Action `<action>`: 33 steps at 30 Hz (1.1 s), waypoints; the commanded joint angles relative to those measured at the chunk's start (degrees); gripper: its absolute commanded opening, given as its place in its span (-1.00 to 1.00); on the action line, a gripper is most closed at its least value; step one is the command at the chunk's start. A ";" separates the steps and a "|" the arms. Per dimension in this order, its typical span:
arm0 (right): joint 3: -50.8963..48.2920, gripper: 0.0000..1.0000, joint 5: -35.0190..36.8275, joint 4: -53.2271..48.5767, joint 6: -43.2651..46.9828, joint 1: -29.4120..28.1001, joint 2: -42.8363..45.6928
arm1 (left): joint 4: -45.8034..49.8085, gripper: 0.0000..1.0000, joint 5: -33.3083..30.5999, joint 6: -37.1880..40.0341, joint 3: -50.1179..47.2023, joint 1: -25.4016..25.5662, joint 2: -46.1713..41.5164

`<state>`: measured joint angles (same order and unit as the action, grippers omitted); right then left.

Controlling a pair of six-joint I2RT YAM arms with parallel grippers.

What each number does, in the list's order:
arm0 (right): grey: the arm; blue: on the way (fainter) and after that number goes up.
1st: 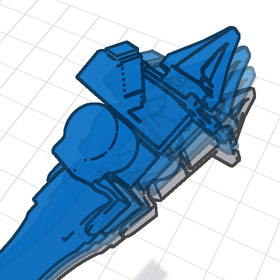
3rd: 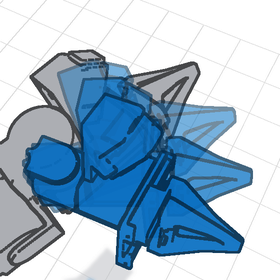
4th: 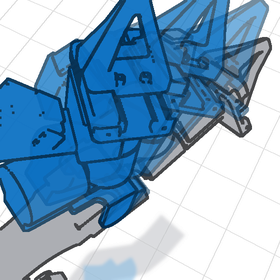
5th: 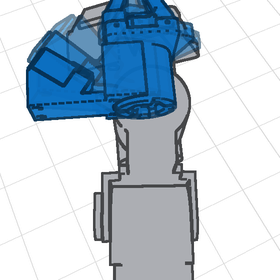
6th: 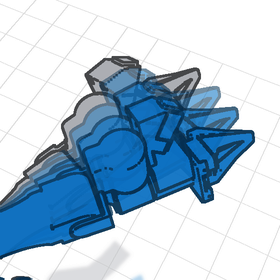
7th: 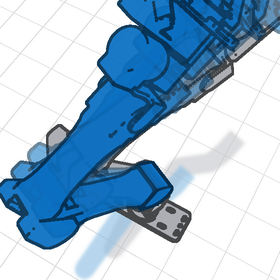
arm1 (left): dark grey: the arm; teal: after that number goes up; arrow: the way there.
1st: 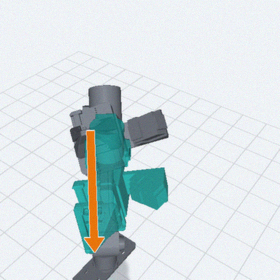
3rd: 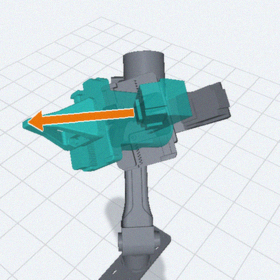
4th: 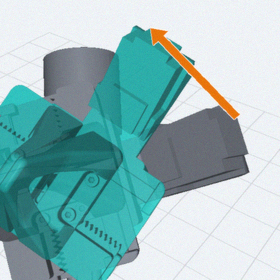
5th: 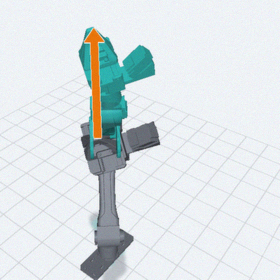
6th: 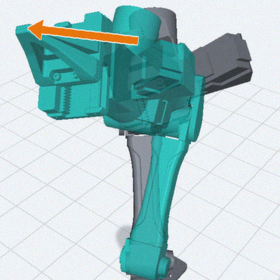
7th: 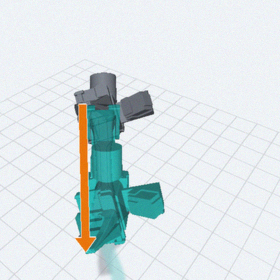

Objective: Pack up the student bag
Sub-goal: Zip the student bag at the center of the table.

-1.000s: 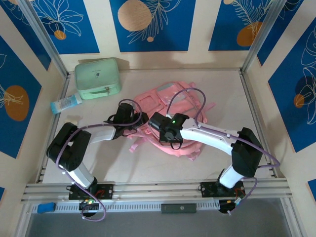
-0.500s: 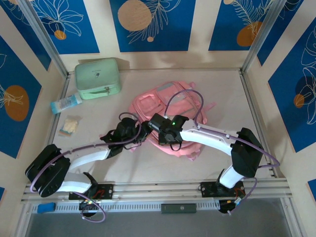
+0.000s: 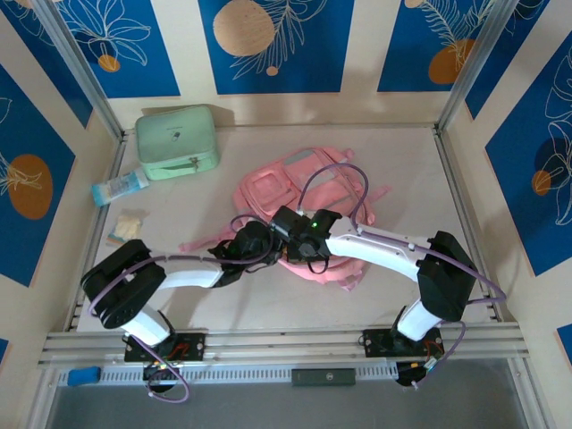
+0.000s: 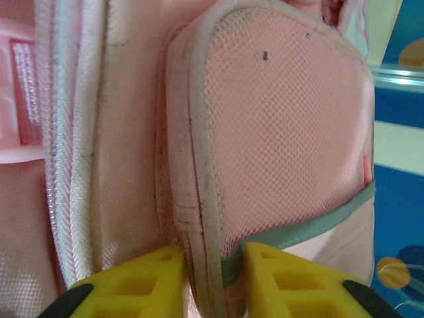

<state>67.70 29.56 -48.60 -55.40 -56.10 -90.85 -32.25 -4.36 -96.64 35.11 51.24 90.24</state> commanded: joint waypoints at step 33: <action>-9.32 -1.00 -4.40 -1.97 13.95 7.56 14.57 | 39.53 -1.00 18.60 43.83 8.95 -28.10 -12.20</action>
<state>60.36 24.23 -45.15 -38.59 -43.38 -79.31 1.54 14.33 -60.88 41.10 27.53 76.12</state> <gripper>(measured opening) 0.047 0.072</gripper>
